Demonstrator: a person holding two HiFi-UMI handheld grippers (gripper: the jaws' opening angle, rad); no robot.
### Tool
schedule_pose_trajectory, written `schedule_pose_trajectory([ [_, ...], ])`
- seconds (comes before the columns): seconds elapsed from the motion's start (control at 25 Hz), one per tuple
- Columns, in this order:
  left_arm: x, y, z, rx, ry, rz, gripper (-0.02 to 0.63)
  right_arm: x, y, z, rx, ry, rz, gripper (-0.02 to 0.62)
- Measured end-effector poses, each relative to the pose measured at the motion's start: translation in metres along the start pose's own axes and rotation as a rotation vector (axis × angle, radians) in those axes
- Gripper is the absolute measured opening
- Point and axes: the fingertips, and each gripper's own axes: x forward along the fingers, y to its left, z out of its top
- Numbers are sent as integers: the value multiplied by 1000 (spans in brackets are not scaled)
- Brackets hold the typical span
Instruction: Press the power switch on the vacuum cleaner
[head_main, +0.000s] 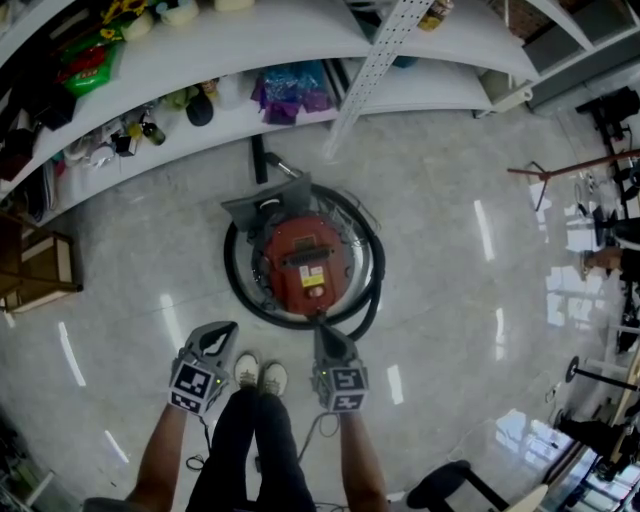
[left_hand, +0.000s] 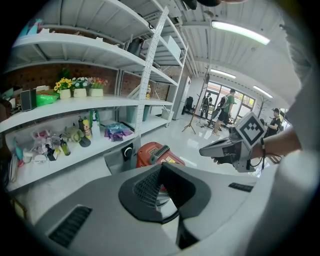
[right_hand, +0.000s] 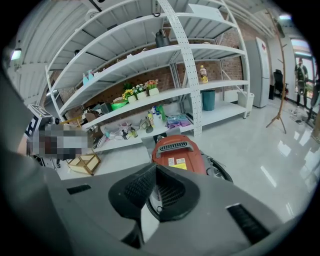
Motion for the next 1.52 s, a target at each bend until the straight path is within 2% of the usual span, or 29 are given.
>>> schedule_pose_trajectory([
  [0.76,23,7,-26,-49,24,-2,6,67,-25,-24,20,41,-23,12],
  [1.52,25,8,-43,-105,39,2,6,109,-39,-43,29,88,-21,12],
])
